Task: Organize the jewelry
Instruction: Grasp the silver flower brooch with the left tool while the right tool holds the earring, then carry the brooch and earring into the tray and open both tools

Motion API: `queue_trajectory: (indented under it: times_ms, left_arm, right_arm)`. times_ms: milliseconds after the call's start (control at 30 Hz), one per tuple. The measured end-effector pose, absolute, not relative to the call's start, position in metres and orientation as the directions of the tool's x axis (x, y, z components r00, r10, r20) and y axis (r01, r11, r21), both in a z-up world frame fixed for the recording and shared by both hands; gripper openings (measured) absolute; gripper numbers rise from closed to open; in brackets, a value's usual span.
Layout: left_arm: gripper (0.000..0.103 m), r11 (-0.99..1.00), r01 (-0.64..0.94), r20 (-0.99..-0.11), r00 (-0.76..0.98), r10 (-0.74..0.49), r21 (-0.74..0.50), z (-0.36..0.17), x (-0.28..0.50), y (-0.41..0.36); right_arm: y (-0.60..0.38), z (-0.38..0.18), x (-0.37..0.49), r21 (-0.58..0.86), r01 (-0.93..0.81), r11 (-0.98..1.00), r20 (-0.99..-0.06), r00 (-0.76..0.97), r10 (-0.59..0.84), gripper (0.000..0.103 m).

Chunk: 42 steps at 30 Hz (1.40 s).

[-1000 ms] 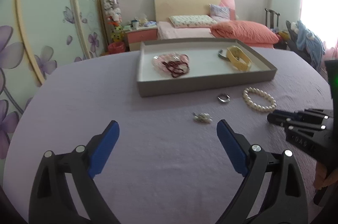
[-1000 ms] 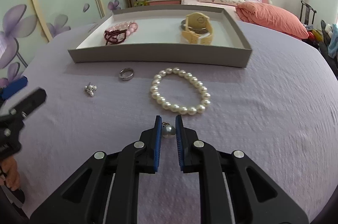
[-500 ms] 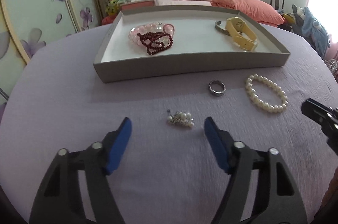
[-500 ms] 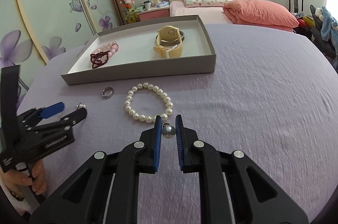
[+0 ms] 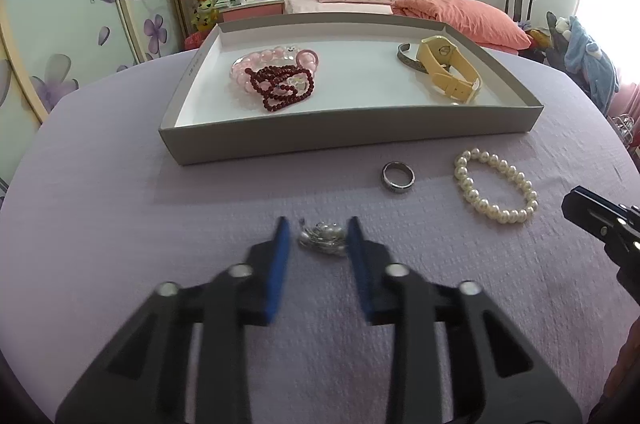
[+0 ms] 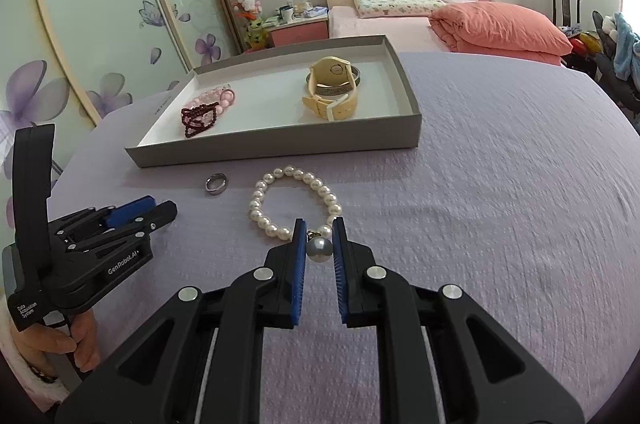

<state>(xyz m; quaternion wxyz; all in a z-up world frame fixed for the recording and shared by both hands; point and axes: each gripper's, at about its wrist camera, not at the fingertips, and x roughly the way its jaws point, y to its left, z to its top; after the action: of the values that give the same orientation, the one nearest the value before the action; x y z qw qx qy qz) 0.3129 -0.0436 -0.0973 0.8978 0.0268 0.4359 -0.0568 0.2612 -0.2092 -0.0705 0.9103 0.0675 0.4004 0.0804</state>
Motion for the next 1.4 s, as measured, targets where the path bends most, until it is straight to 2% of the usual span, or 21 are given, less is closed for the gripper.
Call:
queue_trajectory:
  times_ms: [100,133,467,900,1133,1400]
  left_arm:
    - [0.011,0.992,0.129,-0.785,0.614,-0.090,-0.013,-0.097,0.313,-0.042]
    - [0.011,0.991,0.132,-0.784,0.613,-0.098,-0.021,-0.097,0.313,-0.040]
    - [0.010,0.986,0.166,-0.752,0.648,-0.118,-0.012,-0.088,0.301,-0.032]
    - [0.010,0.985,0.158,-0.643,0.748,-0.163,-0.065,-0.022,0.296,-0.013]
    - [0.010,0.988,0.141,-0.598,0.786,-0.155,-0.070,0.007,0.319,-0.015]
    - [0.010,0.991,0.109,-0.592,0.794,-0.134,-0.078,0.009,0.368,-0.022]
  right_arm:
    - [-0.208,-0.070,0.262,0.188,-0.094,0.978,-0.718,0.666,0.202,0.014]
    - [-0.208,-0.070,0.262,0.189,-0.095,0.977,-0.718,0.666,0.203,0.014]
    - [-0.205,-0.066,0.264,0.195,-0.102,0.975,-0.708,0.674,0.212,0.014]
    - [-0.202,-0.042,0.273,0.202,-0.112,0.973,-0.645,0.733,0.218,0.014]
    - [-0.200,-0.032,0.283,0.219,-0.114,0.969,-0.616,0.754,0.228,0.014]
    - [-0.197,-0.028,0.298,0.223,-0.123,0.967,-0.600,0.765,0.236,0.014]
